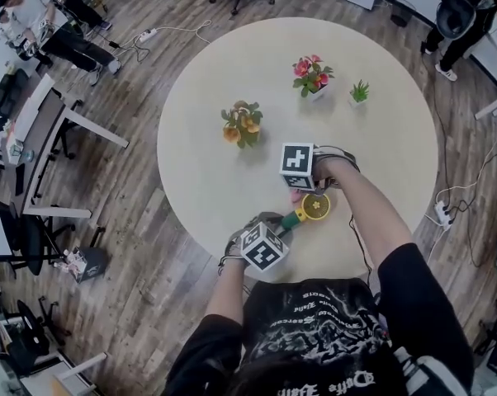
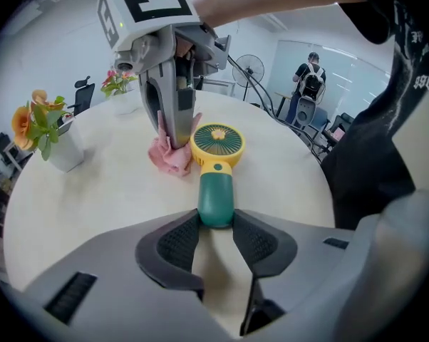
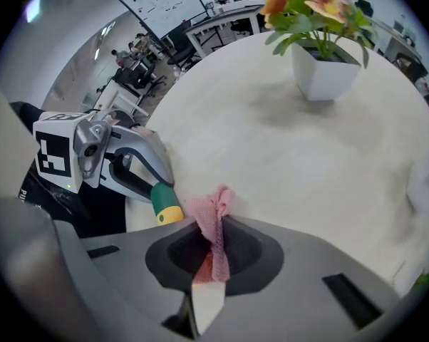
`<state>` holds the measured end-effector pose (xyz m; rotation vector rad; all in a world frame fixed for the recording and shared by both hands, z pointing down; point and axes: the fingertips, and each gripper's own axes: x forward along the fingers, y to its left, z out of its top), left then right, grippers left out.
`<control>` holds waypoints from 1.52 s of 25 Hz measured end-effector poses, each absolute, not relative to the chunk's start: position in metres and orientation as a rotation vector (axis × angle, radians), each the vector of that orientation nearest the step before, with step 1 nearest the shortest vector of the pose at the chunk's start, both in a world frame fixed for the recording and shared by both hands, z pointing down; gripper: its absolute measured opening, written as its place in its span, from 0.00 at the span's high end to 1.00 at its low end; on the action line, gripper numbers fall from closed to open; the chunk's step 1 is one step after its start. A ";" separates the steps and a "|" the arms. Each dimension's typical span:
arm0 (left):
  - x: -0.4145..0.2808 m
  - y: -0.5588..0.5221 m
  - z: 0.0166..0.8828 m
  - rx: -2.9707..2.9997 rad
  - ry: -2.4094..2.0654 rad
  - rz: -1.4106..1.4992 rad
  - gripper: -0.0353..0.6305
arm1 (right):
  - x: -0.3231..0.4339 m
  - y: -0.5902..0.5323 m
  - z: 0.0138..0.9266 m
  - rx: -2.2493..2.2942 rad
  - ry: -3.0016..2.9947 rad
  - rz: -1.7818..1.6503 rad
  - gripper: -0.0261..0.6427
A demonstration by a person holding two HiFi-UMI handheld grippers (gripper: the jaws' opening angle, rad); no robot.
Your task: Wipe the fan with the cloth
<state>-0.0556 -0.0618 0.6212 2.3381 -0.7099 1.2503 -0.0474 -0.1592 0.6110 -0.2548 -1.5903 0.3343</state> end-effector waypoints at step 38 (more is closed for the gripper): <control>-0.057 -0.065 0.619 2.214 -0.824 1.200 0.70 | 0.058 -0.157 0.589 0.705 -2.251 2.100 0.89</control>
